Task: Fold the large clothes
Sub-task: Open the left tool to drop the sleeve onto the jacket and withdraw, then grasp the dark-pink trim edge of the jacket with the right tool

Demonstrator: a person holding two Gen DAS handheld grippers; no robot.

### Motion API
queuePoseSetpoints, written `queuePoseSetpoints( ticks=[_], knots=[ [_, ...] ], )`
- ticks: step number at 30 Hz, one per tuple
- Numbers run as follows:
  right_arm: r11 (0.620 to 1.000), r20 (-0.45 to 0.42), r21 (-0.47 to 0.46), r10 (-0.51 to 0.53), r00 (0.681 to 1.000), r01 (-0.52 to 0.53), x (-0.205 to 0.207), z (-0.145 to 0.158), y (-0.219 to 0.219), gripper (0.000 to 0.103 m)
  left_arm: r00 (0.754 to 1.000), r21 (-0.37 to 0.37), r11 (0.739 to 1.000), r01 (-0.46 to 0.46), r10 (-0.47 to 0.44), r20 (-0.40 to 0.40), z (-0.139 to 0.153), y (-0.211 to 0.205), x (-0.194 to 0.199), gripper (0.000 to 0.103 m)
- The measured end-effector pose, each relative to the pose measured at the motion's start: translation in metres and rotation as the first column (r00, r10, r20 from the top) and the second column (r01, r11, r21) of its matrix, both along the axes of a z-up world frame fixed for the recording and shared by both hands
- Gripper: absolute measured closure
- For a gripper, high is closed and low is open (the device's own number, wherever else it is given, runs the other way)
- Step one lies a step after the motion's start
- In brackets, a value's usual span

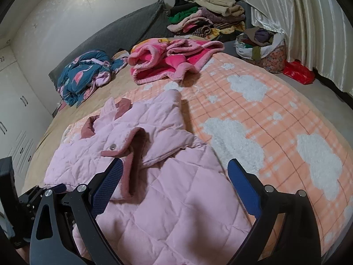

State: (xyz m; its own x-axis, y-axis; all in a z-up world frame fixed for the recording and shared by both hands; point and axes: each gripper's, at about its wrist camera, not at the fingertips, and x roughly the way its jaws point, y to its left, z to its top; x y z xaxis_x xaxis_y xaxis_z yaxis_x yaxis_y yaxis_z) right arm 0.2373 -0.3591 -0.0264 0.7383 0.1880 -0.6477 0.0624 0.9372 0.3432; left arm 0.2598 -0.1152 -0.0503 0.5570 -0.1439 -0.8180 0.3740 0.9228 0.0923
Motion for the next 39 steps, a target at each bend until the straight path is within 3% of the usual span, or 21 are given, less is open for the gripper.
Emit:
queuePoseSetpoints(
  ticks=[2, 14, 24, 28, 33, 35, 37, 39],
  knots=[
    [1.000, 0.002, -0.006, 0.027, 1.000, -0.027, 0.003, 0.003, 0.010, 0.008, 1.000, -0.004, 1.000, -0.027, 0.027, 0.002, 0.005, 0.014, 0.002, 0.009],
    [0.980, -0.089, 0.045, 0.195, 0.977, -0.192, 0.038, -0.017, 0.079, 0.008, 0.966, 0.010, 0.967, -0.253, 0.252, 0.064, 0.030, 0.105, 0.019, 0.009],
    [0.977, -0.188, 0.124, 0.197, 0.962, -0.175, 0.063, -0.055, 0.100, 0.008, 0.909, -0.023, 0.912, -0.410, 0.411, 0.068, 0.030, 0.167, 0.024, 0.009],
    [0.968, -0.221, 0.196, 0.200, 0.954, -0.158, 0.068, -0.072, 0.101, 0.024, 0.894, -0.046, 0.896, -0.441, 0.444, 0.062, 0.029, 0.184, 0.021, 0.009],
    [0.968, -0.193, 0.205, 0.184, 0.964, -0.144, 0.065, -0.073, 0.101, 0.030, 0.886, -0.037, 0.888, -0.457, 0.459, 0.066, 0.027, 0.195, 0.020, 0.009],
    [0.968, -0.186, 0.204, 0.186, 0.965, -0.148, 0.064, -0.073, 0.101, 0.040, 0.882, -0.041, 0.884, -0.465, 0.466, 0.061, 0.026, 0.200, 0.020, 0.009],
    [0.956, -0.147, 0.226, 0.224, 0.963, -0.187, 0.062, -0.069, 0.102, 0.072, 0.879, -0.047, 0.881, -0.471, 0.474, 0.059, 0.025, 0.204, 0.020, 0.009],
    [0.960, -0.074, 0.162, 0.242, 0.967, -0.228, 0.056, -0.053, 0.110, 0.079, 0.876, -0.050, 0.878, -0.477, 0.479, 0.056, 0.025, 0.208, 0.021, 0.009]
  ],
)
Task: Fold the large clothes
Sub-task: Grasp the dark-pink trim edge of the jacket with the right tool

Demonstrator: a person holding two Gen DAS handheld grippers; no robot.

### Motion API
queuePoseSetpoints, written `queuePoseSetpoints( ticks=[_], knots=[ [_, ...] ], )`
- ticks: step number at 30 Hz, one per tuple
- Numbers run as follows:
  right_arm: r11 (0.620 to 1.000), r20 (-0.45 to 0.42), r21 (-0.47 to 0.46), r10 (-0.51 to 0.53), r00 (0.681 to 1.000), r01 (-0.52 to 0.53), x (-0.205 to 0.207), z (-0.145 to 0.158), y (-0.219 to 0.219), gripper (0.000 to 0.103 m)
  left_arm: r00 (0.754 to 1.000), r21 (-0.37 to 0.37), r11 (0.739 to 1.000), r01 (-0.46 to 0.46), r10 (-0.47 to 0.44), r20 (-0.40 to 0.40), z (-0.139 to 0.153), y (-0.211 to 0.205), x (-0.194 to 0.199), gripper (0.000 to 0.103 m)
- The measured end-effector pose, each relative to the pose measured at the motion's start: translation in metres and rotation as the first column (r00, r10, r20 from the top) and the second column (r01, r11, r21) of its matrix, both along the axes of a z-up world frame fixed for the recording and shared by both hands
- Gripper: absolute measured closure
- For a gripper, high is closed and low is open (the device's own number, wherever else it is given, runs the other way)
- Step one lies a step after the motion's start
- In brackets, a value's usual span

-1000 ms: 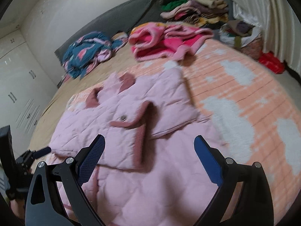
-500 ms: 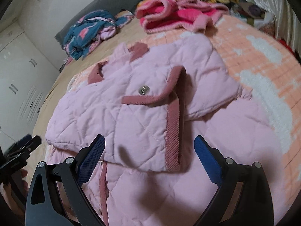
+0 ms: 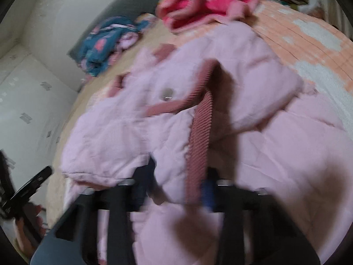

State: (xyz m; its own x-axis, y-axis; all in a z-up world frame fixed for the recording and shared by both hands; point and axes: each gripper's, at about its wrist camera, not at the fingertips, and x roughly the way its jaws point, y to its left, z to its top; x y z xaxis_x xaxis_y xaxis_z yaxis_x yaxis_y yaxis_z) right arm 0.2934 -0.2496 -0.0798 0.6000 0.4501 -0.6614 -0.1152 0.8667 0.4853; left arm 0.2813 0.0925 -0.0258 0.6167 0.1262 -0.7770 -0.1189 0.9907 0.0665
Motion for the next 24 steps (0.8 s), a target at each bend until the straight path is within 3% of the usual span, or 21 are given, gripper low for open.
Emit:
queuePoseSetpoints(
  ticks=[6, 11, 14, 20, 24],
  knots=[
    [0.988, 0.234, -0.141, 0.099, 0.967, -0.067, -0.003, 0.063, 0.017, 0.082, 1.000, -0.006, 1.000, -0.014, 0.014, 0.002, -0.002, 0.007, 0.005, 0.009],
    [0.965, 0.324, -0.254, 0.140, 0.936, -0.057, 0.016, 0.095, 0.018, 0.082, 1.000, -0.030, 0.999, -0.024, 0.024, 0.010, -0.001, 0.012, 0.012, 0.009],
    [0.954, 0.308, -0.295, 0.143, 0.941, -0.048, 0.032, 0.087, 0.016, 0.082, 1.000, -0.059, 0.998, -0.024, 0.025, 0.010, -0.001, 0.014, 0.017, 0.009],
    [0.953, 0.184, -0.303, 0.082, 0.979, -0.023, 0.055, 0.044, 0.007, 0.081, 1.000, -0.097, 0.995, -0.003, 0.003, -0.004, -0.004, 0.012, 0.031, 0.009],
    [0.947, 0.100, -0.322, 0.051, 0.994, -0.016, 0.060, 0.018, 0.008, 0.068, 1.000, -0.112, 0.994, 0.009, -0.011, -0.019, -0.011, 0.007, 0.043, 0.009]
  ],
)
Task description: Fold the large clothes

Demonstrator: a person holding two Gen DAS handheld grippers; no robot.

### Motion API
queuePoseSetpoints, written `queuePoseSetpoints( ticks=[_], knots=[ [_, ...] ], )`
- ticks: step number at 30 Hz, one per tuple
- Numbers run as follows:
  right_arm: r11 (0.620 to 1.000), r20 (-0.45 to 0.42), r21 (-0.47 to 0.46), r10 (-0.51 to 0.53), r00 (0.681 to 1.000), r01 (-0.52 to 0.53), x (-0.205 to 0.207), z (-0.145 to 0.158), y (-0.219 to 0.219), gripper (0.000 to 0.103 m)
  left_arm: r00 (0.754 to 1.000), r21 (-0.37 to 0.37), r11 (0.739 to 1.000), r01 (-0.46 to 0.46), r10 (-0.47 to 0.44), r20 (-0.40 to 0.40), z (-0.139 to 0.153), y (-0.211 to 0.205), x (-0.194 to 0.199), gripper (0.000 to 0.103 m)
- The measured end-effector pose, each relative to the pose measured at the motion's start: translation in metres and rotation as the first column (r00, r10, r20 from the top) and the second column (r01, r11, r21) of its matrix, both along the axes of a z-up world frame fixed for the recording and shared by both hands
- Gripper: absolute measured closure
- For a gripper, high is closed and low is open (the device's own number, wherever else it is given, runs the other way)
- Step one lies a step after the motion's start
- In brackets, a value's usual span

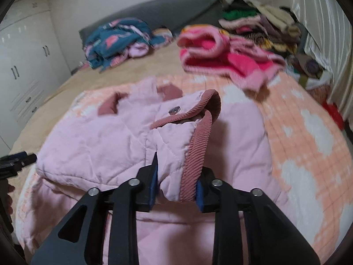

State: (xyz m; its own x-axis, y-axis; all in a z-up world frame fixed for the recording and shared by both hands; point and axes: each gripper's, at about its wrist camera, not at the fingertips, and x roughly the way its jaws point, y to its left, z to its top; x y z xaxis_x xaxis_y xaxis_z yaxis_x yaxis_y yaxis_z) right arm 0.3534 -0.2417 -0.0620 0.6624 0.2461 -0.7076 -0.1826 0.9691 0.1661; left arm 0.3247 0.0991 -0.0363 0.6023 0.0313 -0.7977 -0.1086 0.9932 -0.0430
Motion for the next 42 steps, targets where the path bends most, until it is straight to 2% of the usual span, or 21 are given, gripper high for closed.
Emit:
queuePoseSetpoints(
  ticks=[2, 3, 7, 10, 13, 16, 23, 25, 26, 29, 35, 42],
  knots=[
    [0.999, -0.030, -0.012, -0.032, 0.999, 0.032, -0.001, -0.008, -0.002, 0.059, 1.000, -0.003, 1.000, 0.005, -0.005, -0.010, -0.003, -0.003, 0.006, 0.009],
    [0.999, -0.030, -0.009, -0.049, 0.998, 0.048, -0.003, -0.007, -0.003, 0.050, 1.000, -0.002, 1.000, 0.007, -0.007, -0.014, -0.004, -0.005, 0.008, 0.009],
    [0.990, 0.029, 0.010, -0.138, 0.990, 0.138, -0.020, 0.007, -0.016, 0.034, 0.999, -0.013, 1.000, 0.024, -0.024, -0.027, -0.010, -0.012, 0.018, 0.009],
    [0.992, 0.070, 0.013, -0.123, 0.990, 0.123, -0.025, 0.018, -0.015, 0.033, 0.998, 0.000, 0.999, 0.036, -0.036, -0.058, -0.021, -0.021, 0.028, 0.009],
    [0.999, 0.104, -0.024, -0.042, 0.994, 0.045, -0.027, 0.029, 0.005, 0.030, 0.994, 0.028, 0.998, 0.054, -0.051, -0.100, -0.038, -0.027, 0.035, 0.009],
    [0.998, 0.116, -0.065, 0.016, 0.993, -0.009, -0.022, 0.035, 0.024, 0.025, 0.990, 0.005, 0.999, 0.048, -0.047, -0.130, -0.051, -0.024, 0.039, 0.008],
    [0.973, 0.026, -0.184, 0.146, 0.989, -0.139, 0.014, 0.021, 0.075, 0.023, 0.988, 0.006, 0.998, 0.057, -0.055, -0.147, -0.062, -0.023, 0.042, 0.008],
    [0.964, -0.021, -0.224, 0.140, 0.990, -0.141, 0.026, 0.006, 0.083, 0.023, 0.988, 0.003, 0.998, 0.059, -0.058, -0.144, -0.063, -0.023, 0.041, 0.008],
    [0.959, -0.076, -0.245, 0.128, 0.989, -0.143, 0.038, -0.009, 0.085, 0.023, 0.988, 0.003, 0.998, 0.059, -0.058, -0.144, -0.063, -0.023, 0.042, 0.008],
    [0.967, -0.160, -0.212, 0.109, 0.981, -0.142, 0.055, -0.039, 0.082, 0.020, 0.988, 0.000, 0.998, 0.064, -0.063, -0.142, -0.064, -0.022, 0.042, 0.008],
    [0.970, -0.157, -0.207, 0.094, 0.983, -0.126, 0.058, -0.052, 0.083, 0.017, 0.989, 0.014, 0.998, 0.065, -0.062, -0.132, -0.067, -0.024, 0.042, 0.008],
    [0.979, -0.151, -0.177, 0.072, 0.986, -0.099, 0.050, -0.044, 0.078, 0.016, 0.992, 0.019, 0.999, 0.051, -0.048, -0.118, -0.060, -0.025, 0.038, 0.008]
  ],
)
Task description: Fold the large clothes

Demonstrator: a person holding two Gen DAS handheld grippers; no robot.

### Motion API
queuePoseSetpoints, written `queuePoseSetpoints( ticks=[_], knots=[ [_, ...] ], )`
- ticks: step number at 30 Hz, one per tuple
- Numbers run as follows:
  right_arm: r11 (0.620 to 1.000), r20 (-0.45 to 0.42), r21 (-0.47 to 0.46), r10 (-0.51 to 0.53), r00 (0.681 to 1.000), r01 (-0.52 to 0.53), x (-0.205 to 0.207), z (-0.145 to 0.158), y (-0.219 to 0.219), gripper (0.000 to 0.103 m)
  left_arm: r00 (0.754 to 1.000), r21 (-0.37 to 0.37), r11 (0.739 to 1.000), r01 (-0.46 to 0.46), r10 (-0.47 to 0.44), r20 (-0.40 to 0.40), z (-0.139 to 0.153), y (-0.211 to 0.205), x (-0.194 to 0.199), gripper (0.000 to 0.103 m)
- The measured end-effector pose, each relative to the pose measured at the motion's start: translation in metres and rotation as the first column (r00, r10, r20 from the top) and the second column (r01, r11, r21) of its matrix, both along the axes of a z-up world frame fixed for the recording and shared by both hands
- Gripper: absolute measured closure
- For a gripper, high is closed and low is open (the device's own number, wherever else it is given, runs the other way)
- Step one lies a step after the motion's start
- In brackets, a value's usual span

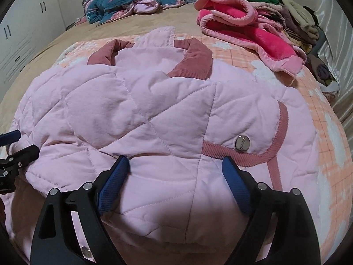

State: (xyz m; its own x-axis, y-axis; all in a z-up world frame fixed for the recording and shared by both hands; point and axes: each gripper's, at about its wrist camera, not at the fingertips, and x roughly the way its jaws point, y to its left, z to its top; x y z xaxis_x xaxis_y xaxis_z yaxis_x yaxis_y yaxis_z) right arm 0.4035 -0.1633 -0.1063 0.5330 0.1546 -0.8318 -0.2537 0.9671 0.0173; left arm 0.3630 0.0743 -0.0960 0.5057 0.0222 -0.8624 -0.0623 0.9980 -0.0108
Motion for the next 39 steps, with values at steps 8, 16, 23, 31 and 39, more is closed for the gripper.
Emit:
queuePoseSetpoints(
  ticks=[8, 16, 23, 31, 39],
  knots=[
    [1.000, 0.004, 0.030, 0.000, 1.000, 0.000, -0.016, 0.012, -0.007, 0.010, 1.000, 0.001, 1.000, -0.010, 0.010, 0.022, 0.015, 0.002, -0.012, 0.008],
    [0.999, 0.016, 0.032, -0.015, 1.000, 0.014, -0.031, 0.020, -0.009, 0.008, 0.999, 0.046, 0.999, -0.026, 0.024, 0.047, 0.035, 0.008, -0.026, 0.008],
    [0.999, 0.019, 0.037, -0.013, 1.000, 0.013, -0.041, 0.028, -0.011, 0.007, 0.997, 0.039, 0.997, -0.062, 0.061, 0.047, 0.048, 0.016, -0.038, 0.008],
    [0.998, 0.046, 0.066, -0.018, 0.999, 0.015, -0.055, 0.045, -0.015, 0.007, 0.995, 0.047, 0.997, -0.067, 0.063, 0.080, 0.064, 0.016, -0.052, 0.008],
    [0.995, 0.098, 0.093, -0.028, 0.995, 0.019, -0.069, 0.071, -0.019, 0.007, 0.992, 0.033, 0.997, -0.068, 0.064, 0.107, 0.078, 0.017, -0.064, 0.008]
  ],
)
